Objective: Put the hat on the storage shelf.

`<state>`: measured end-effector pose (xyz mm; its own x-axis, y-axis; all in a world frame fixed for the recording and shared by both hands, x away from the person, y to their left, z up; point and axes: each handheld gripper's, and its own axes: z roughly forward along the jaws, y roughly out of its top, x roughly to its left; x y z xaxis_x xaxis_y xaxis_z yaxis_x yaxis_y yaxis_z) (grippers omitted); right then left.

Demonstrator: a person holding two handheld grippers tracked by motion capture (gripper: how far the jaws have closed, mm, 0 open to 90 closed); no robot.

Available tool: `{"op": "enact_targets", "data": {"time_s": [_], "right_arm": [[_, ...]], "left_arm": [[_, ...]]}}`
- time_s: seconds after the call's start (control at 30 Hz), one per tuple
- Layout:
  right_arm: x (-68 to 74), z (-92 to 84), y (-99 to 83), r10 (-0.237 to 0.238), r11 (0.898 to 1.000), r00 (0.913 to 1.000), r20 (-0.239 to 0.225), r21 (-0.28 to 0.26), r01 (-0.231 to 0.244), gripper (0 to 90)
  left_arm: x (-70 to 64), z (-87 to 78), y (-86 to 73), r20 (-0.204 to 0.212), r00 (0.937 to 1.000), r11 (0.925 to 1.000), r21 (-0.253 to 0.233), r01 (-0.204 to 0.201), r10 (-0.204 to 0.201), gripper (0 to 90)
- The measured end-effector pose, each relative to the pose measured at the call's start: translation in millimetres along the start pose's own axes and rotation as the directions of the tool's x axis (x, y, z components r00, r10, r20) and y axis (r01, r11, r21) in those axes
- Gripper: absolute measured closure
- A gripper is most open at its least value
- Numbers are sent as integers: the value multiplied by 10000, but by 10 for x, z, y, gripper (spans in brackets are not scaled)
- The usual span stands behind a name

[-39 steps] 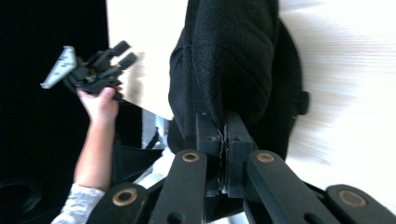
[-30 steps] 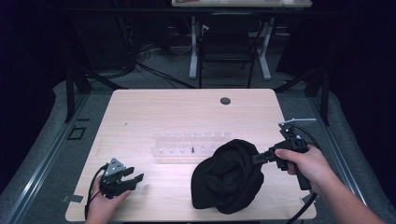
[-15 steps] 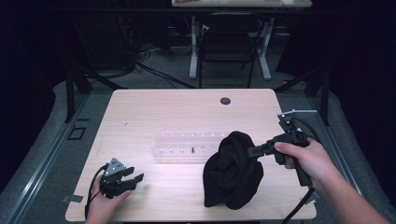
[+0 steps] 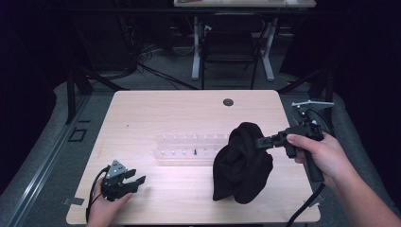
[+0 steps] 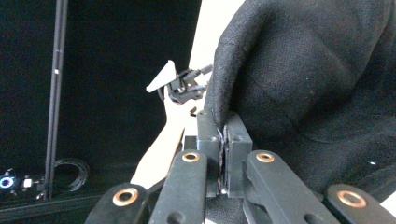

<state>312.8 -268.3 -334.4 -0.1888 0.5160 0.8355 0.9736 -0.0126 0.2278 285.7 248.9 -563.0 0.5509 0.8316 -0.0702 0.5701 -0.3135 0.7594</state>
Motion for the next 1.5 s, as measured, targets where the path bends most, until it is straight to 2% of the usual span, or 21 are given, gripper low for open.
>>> {"op": "enact_targets", "data": {"time_s": [0.13, 0.27, 0.6, 0.87, 1.03, 1.5], "right_arm": [[47, -30, 22, -85, 9998, 9998, -169, -188, 82, 881], [146, -70, 97, -458, 9974, 9981, -423, -574, 434, 881], [258, -68, 305, -1010, 9891, 9936, -513, -1130, 947, 881], [285, 97, 522, -1172, 9853, 9915, -565, -1313, 1090, 881], [300, 192, 648, -1127, 9831, 9915, -650, -1521, 1018, 881], [347, 510, 969, -1167, 9835, 9907, -706, -1469, 1054, 881]], "left_arm": [[-2, 5, 2, 1, 10000, 10000, -12, -8, 8, 488], [-3, 3, 3, 7, 10000, 10000, -11, -35, 35, 487], [3, -2, 3, 19, 10000, 10000, -19, -23, 23, 487], [4, 7, 6, 47, 10000, 10000, -55, -25, 25, 486], [8, 3, 11, 88, 10000, 10000, 6, -42, 42, 486], [10, 12, 18, 194, 9998, 10000, -3, -55, 56, 486]]}}
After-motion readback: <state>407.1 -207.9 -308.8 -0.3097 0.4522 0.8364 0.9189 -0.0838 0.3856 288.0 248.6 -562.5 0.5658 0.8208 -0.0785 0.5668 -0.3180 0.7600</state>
